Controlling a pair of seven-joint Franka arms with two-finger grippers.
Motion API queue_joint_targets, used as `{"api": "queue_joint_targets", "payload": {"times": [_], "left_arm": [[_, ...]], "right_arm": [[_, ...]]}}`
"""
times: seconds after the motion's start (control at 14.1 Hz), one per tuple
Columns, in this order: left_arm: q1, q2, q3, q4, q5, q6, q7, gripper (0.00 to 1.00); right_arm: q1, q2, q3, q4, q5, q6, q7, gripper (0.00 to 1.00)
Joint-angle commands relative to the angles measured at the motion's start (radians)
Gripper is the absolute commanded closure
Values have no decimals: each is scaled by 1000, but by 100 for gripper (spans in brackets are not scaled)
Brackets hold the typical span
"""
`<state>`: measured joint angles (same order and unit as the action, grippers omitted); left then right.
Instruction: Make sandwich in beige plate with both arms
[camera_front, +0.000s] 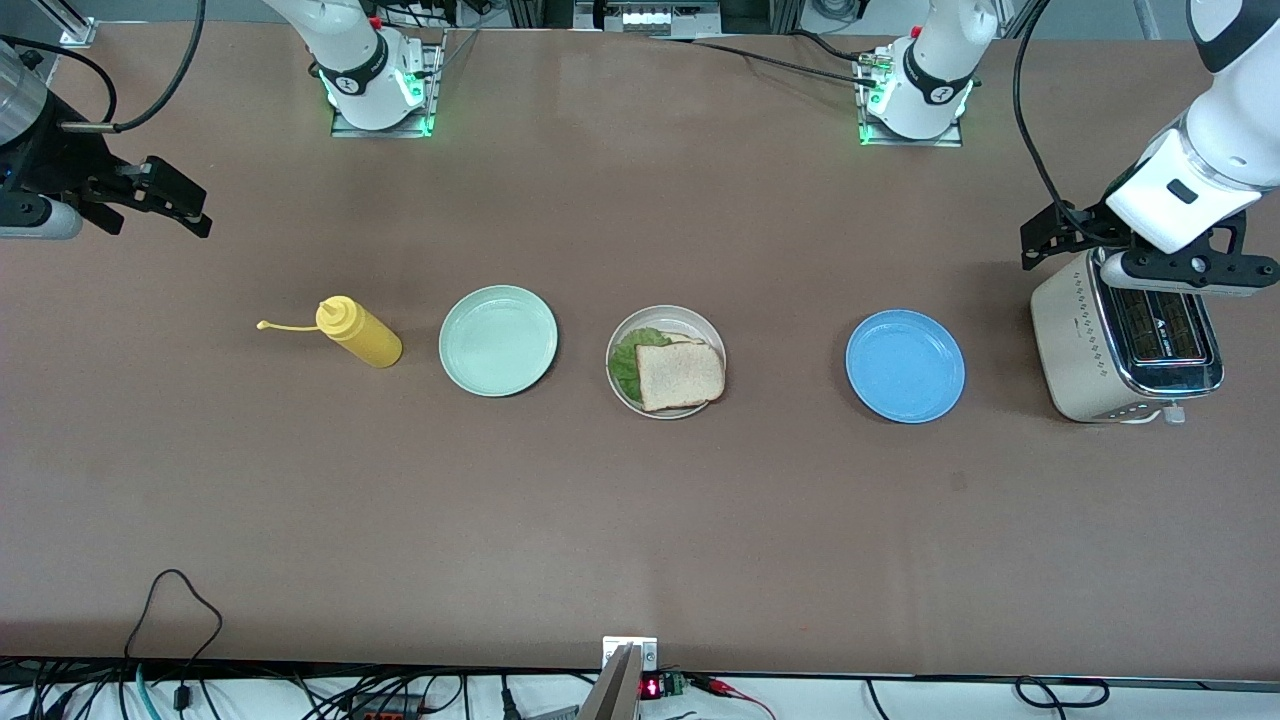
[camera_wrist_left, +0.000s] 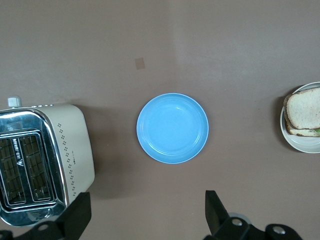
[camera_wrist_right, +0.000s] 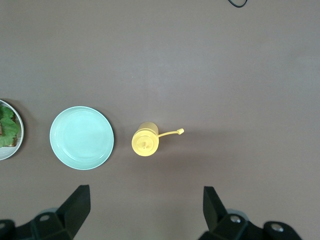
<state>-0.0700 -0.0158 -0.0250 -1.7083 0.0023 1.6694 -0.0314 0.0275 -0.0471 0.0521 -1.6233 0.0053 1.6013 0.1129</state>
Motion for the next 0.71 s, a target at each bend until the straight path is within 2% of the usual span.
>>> {"api": "queue_joint_targets", "payload": {"times": [0.0, 0.64], "left_arm": [[6, -23, -1, -24, -15, 6, 4, 0], [7, -26, -9, -19, -10, -31, 2, 0]], "right_arm": [[-11, 7, 8, 22, 1, -12, -5, 0], [-11, 7, 8, 22, 1, -14, -5, 0]]}}
